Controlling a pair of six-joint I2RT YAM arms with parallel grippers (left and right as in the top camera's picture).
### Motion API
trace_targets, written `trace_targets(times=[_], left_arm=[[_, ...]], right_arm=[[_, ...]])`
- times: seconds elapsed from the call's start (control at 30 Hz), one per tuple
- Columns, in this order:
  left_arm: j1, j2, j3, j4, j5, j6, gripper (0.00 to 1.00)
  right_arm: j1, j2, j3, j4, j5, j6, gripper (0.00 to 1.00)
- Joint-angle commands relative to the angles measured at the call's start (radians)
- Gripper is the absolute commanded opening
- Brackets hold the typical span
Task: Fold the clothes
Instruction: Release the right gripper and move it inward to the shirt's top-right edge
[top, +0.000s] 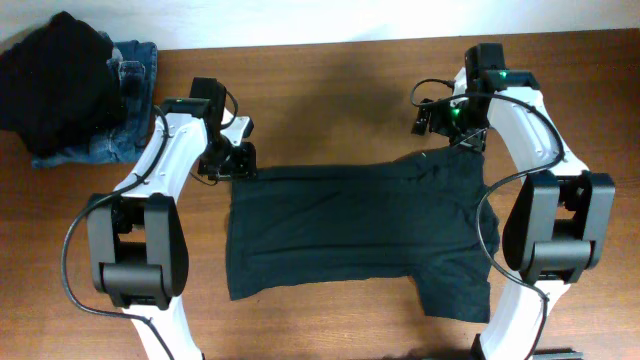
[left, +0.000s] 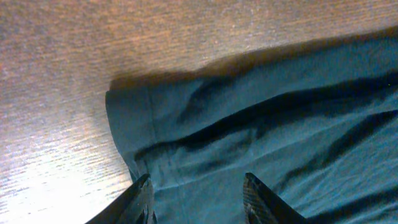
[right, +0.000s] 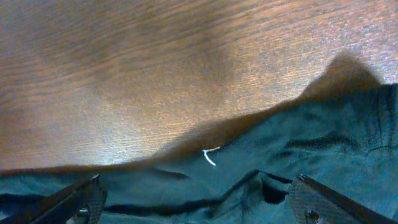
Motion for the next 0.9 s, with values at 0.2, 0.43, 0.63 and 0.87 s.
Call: trace_targets(times=[0.2,0.43,0.63,0.87], left_arm=[[0.0,-0.012,0.006,0.005,0.004,0.019,0.46],[0.0,-0.005,0.006,0.013,0.003,0.019,0.46],[0.0,0.04,0.006,0.013,0.003,0.019,0.46],[0.0,0.069,0.006,0.014,0.004,0.019,0.45]], right_arm=[[0.024,0.067,-0.005,0.034,0.018,0.01,0.99],[0.047,0.085,-0.005,0.047,0.016,0.01,0.99],[0.051,0.085,-0.005,0.045,0.016,0.01,0.99],[0.051,0.085,-0.005,0.048,0.019,0.01,0.99]])
